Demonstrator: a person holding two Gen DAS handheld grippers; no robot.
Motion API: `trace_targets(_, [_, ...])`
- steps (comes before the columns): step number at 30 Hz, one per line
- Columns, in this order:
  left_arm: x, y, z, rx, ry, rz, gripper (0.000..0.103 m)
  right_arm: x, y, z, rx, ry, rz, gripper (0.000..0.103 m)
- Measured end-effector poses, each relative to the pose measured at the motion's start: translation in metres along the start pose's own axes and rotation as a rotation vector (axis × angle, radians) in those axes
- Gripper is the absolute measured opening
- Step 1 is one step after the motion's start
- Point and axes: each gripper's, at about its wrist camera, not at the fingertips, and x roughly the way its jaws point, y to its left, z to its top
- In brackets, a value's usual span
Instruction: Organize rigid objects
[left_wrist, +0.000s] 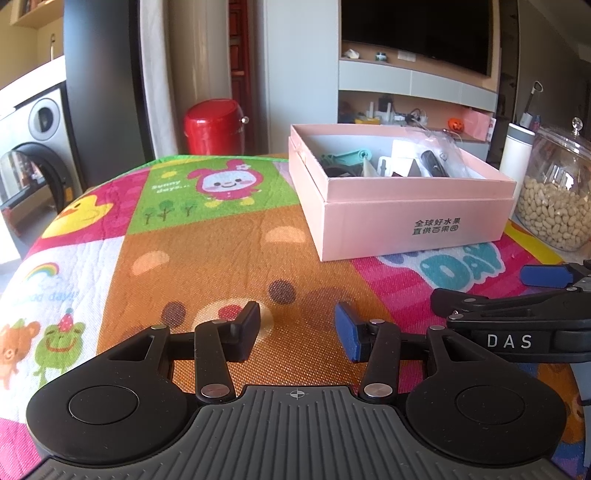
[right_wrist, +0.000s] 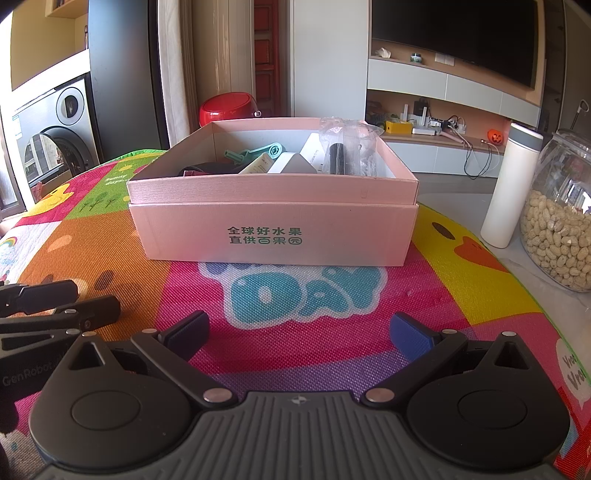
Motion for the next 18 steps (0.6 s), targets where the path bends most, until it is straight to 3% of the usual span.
trace_targets(18, [0.0,0.0024,-0.0002,-0.018,-0.002,-0.014,0.05,-0.0003,-0.0002,-0.0001,0.0,0.0,0.0,0.103])
